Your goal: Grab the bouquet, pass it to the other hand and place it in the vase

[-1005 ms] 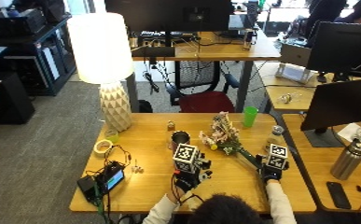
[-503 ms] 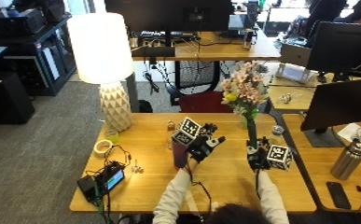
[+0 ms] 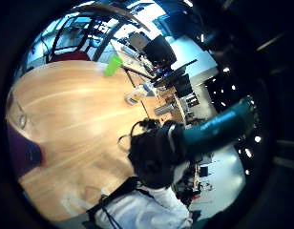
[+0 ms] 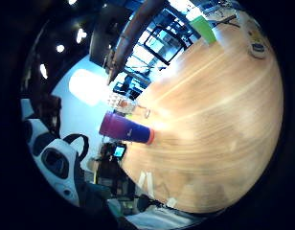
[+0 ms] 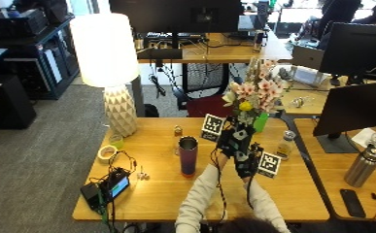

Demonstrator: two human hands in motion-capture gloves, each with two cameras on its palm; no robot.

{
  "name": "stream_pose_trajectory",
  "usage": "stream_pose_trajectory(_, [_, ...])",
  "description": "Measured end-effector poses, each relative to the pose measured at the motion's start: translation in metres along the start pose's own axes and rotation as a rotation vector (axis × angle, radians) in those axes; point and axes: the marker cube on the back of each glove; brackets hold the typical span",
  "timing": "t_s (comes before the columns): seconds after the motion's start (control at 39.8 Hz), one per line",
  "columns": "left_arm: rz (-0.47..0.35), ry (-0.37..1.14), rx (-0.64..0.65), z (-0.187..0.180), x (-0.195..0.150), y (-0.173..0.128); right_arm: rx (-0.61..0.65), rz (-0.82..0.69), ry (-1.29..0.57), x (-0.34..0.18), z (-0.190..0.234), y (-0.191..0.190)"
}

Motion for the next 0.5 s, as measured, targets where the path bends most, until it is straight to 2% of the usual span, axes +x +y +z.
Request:
stream_pose_trajectory(0.1, [0.017,0.012,0.041,0.009,-0.004,0.001,-0.015,-0.043,-0.014,0.018,0.014,0.010])
stream_pose_trajectory(0.25, [0.089,-0.038,0.242,0.006,-0.011,0.011,-0.088,-0.060,-0.033,0.028,0.030,0.031])
stream_pose_trajectory(0.33, [0.111,-0.081,0.314,0.000,-0.006,0.021,-0.153,-0.141,-0.035,0.031,0.038,0.036])
stream_pose_trajectory(0.43, [0.155,-0.167,0.343,-0.013,-0.005,0.029,-0.277,-0.105,-0.066,0.031,0.046,0.046])
stream_pose_trajectory(0.5, [0.199,-0.191,0.345,-0.025,0.012,0.033,-0.383,-0.250,0.002,0.035,0.048,0.044])
